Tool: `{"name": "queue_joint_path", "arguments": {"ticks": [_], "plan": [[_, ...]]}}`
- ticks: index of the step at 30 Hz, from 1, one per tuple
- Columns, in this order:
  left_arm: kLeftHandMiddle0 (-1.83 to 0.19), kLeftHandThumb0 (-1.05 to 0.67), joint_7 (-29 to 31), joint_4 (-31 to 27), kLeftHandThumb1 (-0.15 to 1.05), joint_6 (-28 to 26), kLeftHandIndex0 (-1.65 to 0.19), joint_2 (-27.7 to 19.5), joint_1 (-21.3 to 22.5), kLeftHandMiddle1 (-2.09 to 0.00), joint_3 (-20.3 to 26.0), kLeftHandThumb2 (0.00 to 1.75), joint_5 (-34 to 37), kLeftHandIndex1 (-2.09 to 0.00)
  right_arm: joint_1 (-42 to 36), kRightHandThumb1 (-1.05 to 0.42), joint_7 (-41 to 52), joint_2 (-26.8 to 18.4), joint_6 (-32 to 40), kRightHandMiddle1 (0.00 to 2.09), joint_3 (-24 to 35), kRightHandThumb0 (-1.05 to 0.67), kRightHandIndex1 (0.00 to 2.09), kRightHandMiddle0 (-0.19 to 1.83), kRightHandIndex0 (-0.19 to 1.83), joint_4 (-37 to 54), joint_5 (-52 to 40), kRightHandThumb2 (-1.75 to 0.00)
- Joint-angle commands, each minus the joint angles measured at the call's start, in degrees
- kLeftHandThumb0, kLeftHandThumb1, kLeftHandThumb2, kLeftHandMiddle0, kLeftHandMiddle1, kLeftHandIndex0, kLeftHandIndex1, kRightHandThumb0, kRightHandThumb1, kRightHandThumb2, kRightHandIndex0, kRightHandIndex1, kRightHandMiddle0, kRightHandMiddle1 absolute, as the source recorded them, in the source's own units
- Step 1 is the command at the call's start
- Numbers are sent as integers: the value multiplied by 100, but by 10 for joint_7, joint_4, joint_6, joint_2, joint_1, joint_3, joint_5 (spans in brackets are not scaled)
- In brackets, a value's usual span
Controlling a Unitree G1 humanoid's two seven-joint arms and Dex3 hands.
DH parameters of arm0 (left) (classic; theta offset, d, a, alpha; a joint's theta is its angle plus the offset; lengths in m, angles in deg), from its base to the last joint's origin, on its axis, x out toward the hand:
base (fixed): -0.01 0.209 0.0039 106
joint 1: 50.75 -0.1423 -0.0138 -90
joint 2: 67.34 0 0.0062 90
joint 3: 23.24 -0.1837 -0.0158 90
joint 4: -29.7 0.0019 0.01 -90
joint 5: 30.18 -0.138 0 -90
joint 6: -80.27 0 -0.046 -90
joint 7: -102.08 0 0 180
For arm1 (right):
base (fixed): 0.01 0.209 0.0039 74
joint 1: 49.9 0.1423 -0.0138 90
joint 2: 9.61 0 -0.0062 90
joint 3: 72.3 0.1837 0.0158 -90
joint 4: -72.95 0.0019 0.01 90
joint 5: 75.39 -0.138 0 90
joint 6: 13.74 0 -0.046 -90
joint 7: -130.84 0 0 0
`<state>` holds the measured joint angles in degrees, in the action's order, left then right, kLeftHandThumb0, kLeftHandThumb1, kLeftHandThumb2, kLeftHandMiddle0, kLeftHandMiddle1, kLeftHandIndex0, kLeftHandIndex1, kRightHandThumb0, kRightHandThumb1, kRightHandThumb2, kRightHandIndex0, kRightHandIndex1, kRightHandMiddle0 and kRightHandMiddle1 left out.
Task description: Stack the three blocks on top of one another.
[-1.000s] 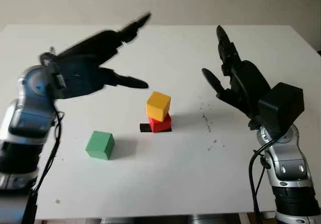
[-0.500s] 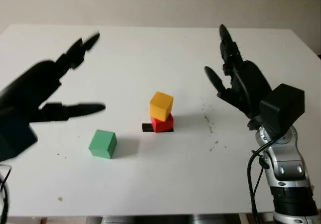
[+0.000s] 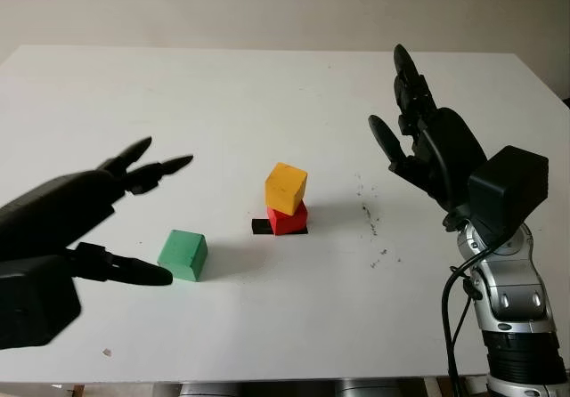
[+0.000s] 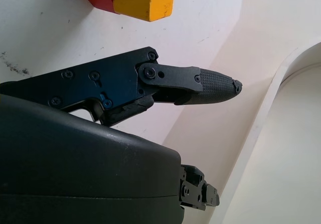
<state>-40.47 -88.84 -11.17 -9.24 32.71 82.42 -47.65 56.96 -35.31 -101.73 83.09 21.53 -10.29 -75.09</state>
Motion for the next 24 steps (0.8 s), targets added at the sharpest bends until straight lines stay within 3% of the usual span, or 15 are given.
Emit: {"name": "queue_joint_path", "arguments": {"ticks": [1,8,21,22,24], "plan": [[19,-80,-19,14,88,17,-12,-2,2,0,-18,5,-25,-6,-1,-105,0,-3,2,5,4,-64,0,-15,-19,8,-1,-48],[19,-81,-54,35,86,22,-18,5,20,-1,-75,4,-117,-7,-6,-105,4,-8,-2,5,8,-63,0,-16,-19,11,-3,-48],[11,-72,-101,55,90,38,-41,12,22,-7,-105,6,-204,-19,-5,-105,12,-8,-9,5,13,-60,0,-17,-19,10,-11,-48],[8,-70,-103,56,91,41,-42,13,21,-7,-104,6,-203,-23,-5,-105,12,-7,-10,5,13,-59,0,-17,-19,10,-12,-48],[3,-69,-112,62,94,52,-27,15,20,-6,-102,6,-196,-62,-4,-105,14,-5,-9,5,15,-59,0,-17,-19,8,-16,-47]]}}
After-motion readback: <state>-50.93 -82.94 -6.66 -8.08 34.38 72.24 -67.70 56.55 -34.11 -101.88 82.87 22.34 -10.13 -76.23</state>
